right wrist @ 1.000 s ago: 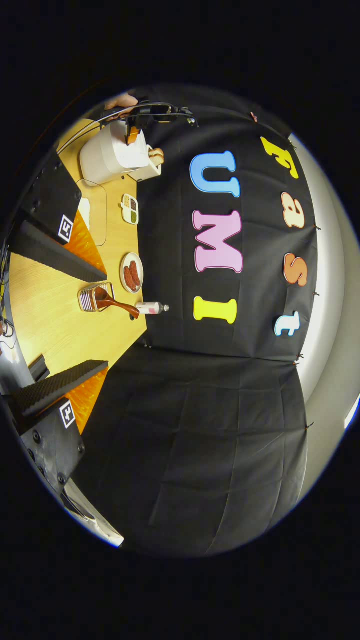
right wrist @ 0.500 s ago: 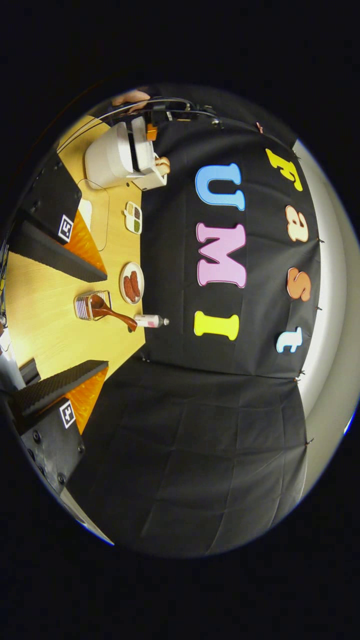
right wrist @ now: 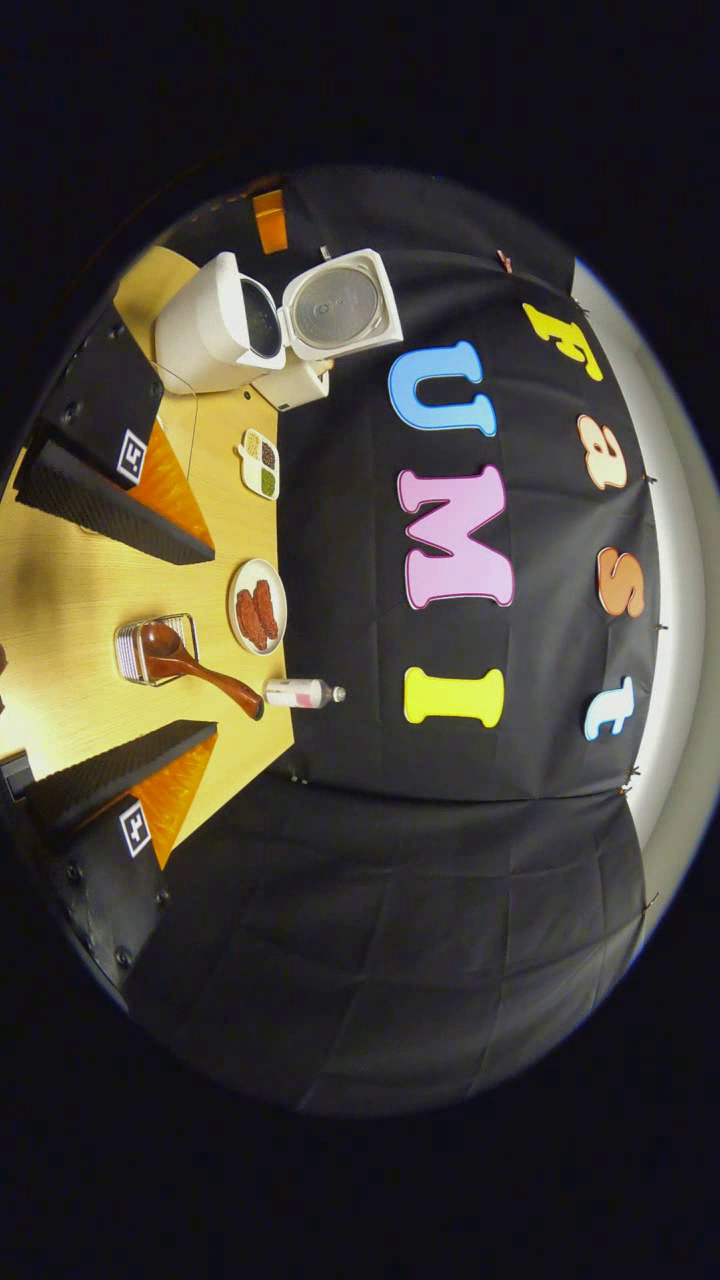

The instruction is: Close the left gripper, press the button to open the rice cooker; take a wooden spoon from the chopstick holder with the right hand, scoop a spoonful of rice and pour it into the rice cooker, then put the wooden spoon back into the chopstick holder.

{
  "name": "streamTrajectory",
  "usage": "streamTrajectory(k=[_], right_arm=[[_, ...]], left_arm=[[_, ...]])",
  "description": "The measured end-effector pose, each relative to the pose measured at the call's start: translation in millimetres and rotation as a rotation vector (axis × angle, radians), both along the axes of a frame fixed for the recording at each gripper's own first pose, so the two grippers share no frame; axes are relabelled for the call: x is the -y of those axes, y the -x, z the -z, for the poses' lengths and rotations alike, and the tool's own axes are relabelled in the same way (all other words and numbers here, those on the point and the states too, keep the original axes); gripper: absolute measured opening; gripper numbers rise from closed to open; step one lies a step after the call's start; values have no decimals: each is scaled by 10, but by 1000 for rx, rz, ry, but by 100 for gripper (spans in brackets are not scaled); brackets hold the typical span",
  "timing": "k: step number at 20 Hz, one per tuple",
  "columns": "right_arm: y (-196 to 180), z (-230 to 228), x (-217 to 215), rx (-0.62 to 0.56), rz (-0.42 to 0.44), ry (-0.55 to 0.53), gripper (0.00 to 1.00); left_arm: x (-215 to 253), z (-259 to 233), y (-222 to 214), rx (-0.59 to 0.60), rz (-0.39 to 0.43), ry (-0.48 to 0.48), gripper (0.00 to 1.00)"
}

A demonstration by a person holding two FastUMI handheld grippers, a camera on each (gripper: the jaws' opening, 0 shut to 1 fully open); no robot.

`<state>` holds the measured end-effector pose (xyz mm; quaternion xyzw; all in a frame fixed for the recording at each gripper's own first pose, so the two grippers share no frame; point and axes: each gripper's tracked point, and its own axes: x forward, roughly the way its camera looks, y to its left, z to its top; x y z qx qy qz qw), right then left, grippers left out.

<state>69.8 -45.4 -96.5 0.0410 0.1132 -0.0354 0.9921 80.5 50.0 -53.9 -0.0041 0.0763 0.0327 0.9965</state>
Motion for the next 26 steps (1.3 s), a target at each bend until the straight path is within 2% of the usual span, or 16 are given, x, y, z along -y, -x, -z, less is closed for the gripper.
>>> streamTrajectory(k=[1, 2, 3, 13, 16, 19, 21, 23, 24, 25, 26], right_arm=[[-101, 53, 44, -16, -2, -12, 98], [-199, 103, 76, -33, -8, -25, 98], [-306, 160, 114, -46, -14, -35, 98], [-1409, 1047, 430, -236, -45, -155, 99], [-1613, 1384, 449, -291, -66, -181, 99], [-1816, 1522, 383, -299, -95, -222, 99], [-1957, 1525, 358, -277, -98, -253, 95], [-2040, 1555, 300, -275, -109, -275, 83], [-2060, 1552, 288, -274, -116, -285, 73], [-2059, 1530, 284, -271, -115, -296, 69], [-2074, 1562, 243, -278, -122, -312, 51]], left_arm=[[12, 14, 58, -6, -21, -17, 93], [11, 97, 107, -18, -39, -26, 99], [23, 145, 158, -29, -57, -30, 96], [308, 453, 483, -134, -206, -59, 96], [389, 523, 572, -158, -249, -58, 96], [483, 614, 690, -170, -279, -63, 96], [537, 731, 757, -200, -290, -66, 95], [578, 811, 815, -219, -293, -72, 96], [586, 840, 830, -228, -293, -72, 95], [601, 876, 842, -234, -291, -70, 95], [613, 887, 840, -234, -288, -67, 95]])
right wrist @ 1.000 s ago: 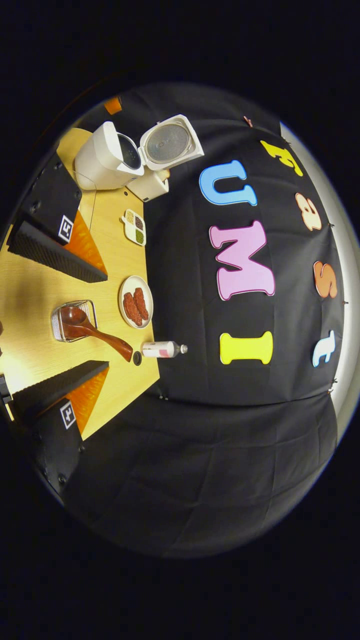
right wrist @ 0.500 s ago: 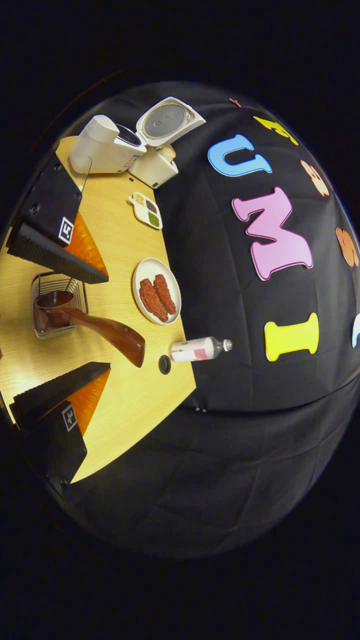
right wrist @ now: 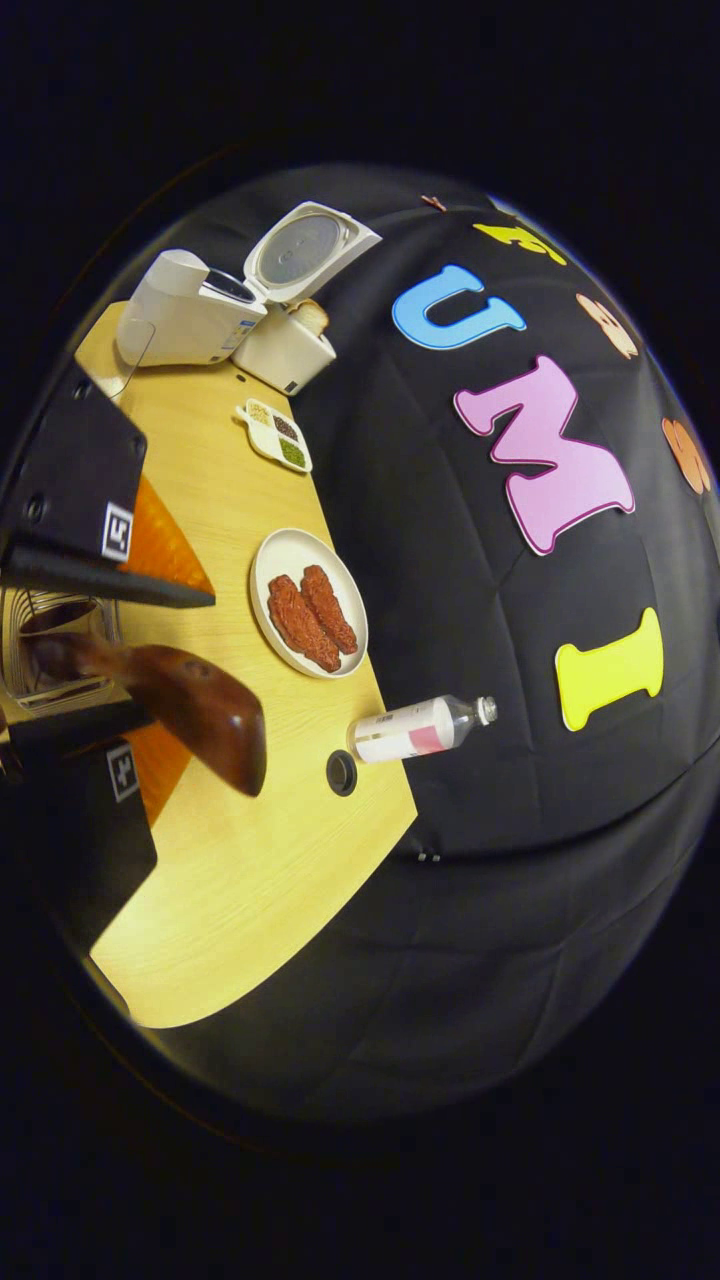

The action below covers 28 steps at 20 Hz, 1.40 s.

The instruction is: Close the left gripper, press the button to open the rice cooker; take a wooden spoon from the chopstick holder with the right hand, scoop a spoonful of rice and pour it into the rice cooker, then put the wooden spoon back into the chopstick holder.

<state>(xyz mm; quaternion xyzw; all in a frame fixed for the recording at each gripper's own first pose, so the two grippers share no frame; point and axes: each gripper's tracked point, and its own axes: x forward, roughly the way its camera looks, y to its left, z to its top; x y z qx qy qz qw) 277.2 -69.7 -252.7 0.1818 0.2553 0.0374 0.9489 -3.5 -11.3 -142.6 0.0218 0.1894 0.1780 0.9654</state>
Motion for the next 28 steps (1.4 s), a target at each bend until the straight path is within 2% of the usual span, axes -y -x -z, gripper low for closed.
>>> streamTrajectory(k=[1, 2, 3, 7, 12, 17, 22, 28], right_arm=[[12, 15, -18, -12, -1, -8, 45], [9, 6, -8, -13, 3, -10, 24], [37, 2, -34, -17, -8, -14, 26], [121, -93, -30, -5, -18, 34, 16], [294, -475, -61, 41, -12, 91, 16], [481, -1119, -212, 135, 3, 127, 16], [748, -1471, -629, 181, 8, 101, 16], [958, -1533, -1333, 206, -21, 61, 16]], left_arm=[[16, 8, 0, 1, 3, 6, 95], [27, 14, -23, 1, 5, 13, 95], [37, 22, -48, 2, 7, 20, 95], [65, 16, -109, 14, 29, 37, 95], [-34, 8, -125, 22, 71, 51, 95], [-295, -165, -173, 76, 140, 28, 95], [-599, -131, -151, 91, 181, 54, 95], [-919, -31, -138, 68, 225, 117, 96]])
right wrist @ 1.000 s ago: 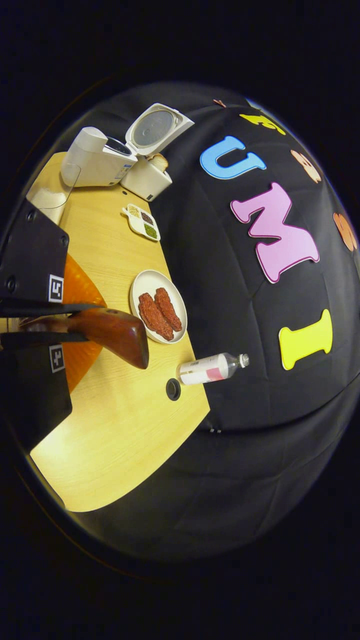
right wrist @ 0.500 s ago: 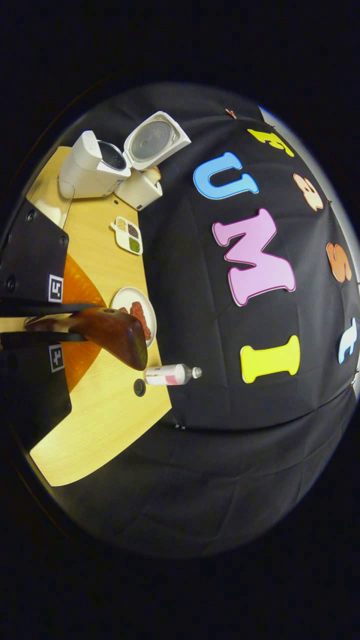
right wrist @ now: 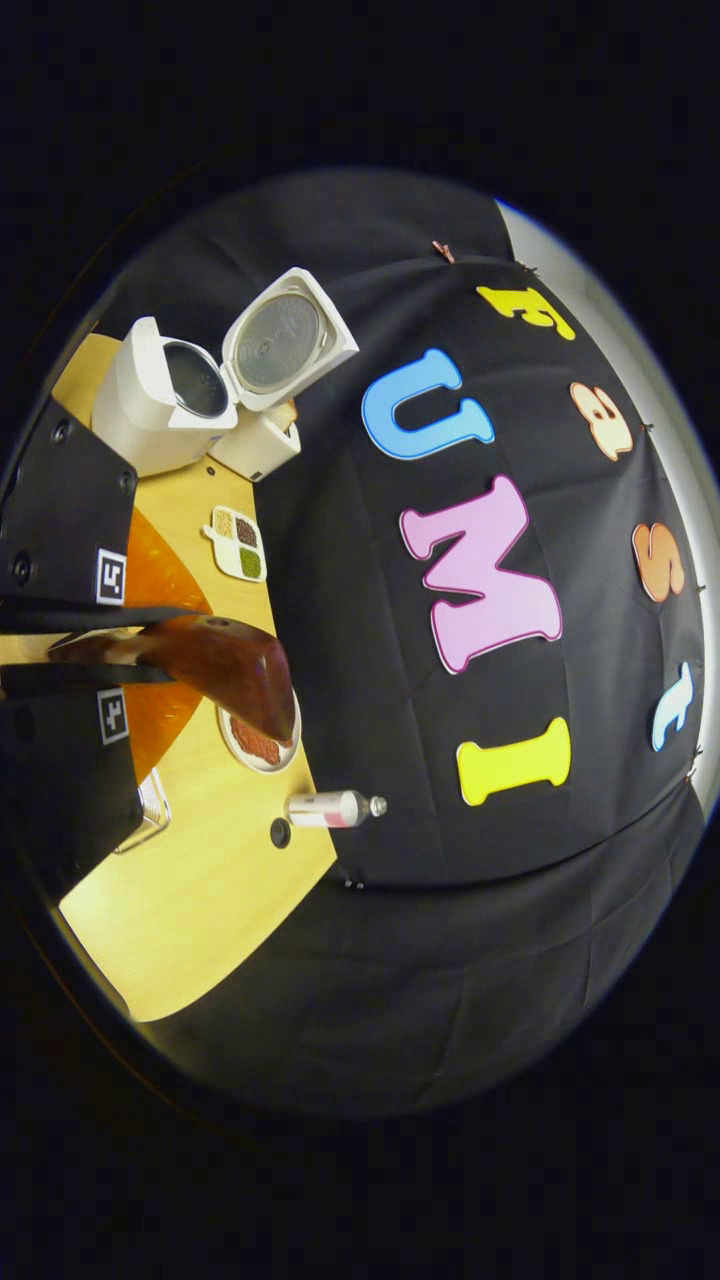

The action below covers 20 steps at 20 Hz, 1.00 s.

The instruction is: Close the left gripper, press the button to open the rice cooker; take a wooden spoon from the chopstick holder with the right hand, scoop a spoonful of rice and pour it into the rice cooker, then put the wooden spoon back into the chopstick holder.

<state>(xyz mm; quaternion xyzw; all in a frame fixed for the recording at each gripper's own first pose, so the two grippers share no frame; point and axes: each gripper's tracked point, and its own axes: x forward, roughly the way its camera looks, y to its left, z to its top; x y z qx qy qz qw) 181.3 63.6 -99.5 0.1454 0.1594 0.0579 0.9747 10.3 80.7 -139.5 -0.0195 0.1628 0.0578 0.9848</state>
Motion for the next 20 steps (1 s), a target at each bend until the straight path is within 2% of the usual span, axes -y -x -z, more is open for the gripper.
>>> streamTrajectory(k=[3, 8, 10, 14, 17, 20], right_arm=[[68, 29, -342, 8, -28, -8, 16], [77, 301, -717, 17, -58, 49, 15], [34, 437, -762, 61, -59, 135, 15], [61, 940, -896, 54, -88, 255, 16], [154, 1148, -947, 46, -88, 300, 16], [259, 1231, -1031, 25, -76, 287, 16]], left_arm=[[-114, -44, -33, 1, 27, 6, 96], [-201, 82, -80, -21, 82, -7, 96], [-241, 185, -78, -39, 96, -6, 96], [-308, 438, -115, -78, 128, -34, 96], [-348, 541, -127, -107, 133, -38, 96], [-359, 480, -131, -85, 131, -34, 96]])
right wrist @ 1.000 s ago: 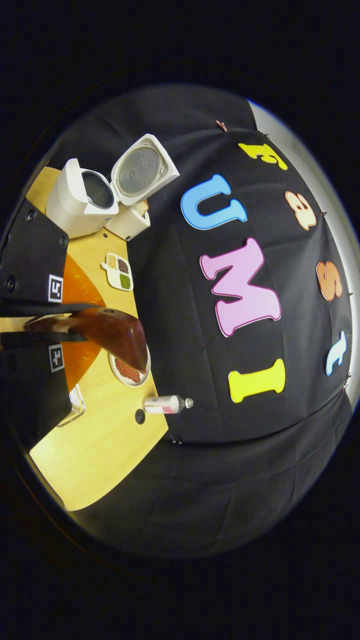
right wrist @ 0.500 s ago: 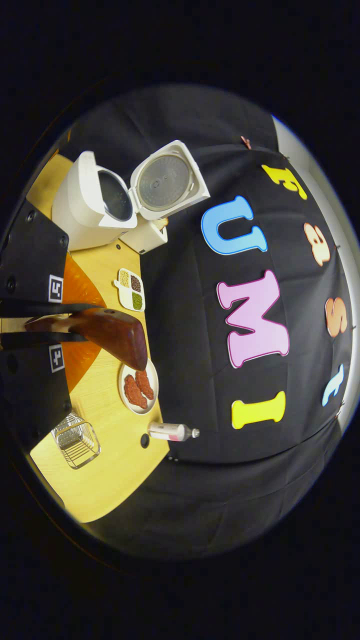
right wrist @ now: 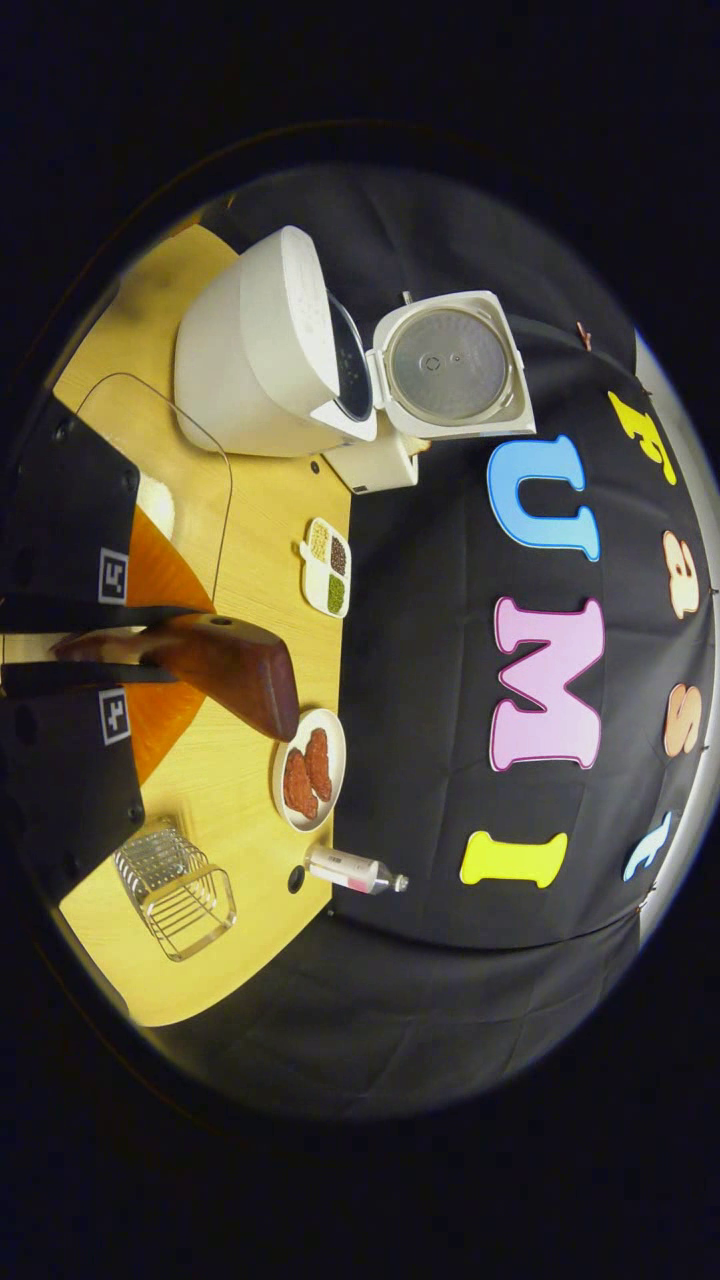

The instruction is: Close the left gripper, press the button to open the rice cooker; take a wooden spoon from the chopstick holder with the right hand, scoop a spoonful of rice and pour it into the rice cooker, then put the wooden spoon back into the chopstick holder.

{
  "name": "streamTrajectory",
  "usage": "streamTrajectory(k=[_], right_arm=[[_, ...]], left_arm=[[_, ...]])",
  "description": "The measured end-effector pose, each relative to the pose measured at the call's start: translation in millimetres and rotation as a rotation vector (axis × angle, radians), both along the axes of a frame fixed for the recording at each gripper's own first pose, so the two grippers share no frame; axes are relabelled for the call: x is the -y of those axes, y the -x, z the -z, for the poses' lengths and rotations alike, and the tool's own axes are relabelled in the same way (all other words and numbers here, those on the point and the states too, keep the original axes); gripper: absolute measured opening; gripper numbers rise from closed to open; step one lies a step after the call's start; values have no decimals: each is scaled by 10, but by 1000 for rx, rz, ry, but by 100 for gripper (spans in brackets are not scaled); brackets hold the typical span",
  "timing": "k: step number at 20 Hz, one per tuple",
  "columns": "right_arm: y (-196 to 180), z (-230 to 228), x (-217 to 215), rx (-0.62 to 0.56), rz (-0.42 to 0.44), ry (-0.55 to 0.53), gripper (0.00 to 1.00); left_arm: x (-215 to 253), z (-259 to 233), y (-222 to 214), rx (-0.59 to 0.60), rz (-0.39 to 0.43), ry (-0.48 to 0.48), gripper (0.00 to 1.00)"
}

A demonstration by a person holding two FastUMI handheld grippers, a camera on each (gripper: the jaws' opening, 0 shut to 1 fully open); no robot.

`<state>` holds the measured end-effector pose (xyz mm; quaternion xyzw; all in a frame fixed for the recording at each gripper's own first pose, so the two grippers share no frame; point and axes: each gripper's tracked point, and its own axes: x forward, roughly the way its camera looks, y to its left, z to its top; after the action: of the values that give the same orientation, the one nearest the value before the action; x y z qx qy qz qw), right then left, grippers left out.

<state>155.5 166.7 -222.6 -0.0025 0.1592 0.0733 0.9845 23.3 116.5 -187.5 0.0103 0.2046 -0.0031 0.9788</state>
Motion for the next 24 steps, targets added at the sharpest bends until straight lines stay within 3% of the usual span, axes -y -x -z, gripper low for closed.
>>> streamTrajectory(k=[9, 14, 24], right_arm=[[333, 159, -374, -174, 64, -300, 16], [355, 170, -604, -286, 110, -534, 16], [356, 267, -225, -442, 265, -794, 16]], left_arm=[[-42, -12, 82, -7, -9, 15, 96], [-104, -16, 133, -16, -14, -4, 96], [-79, -184, 64, 19, -5, -1, 96]])
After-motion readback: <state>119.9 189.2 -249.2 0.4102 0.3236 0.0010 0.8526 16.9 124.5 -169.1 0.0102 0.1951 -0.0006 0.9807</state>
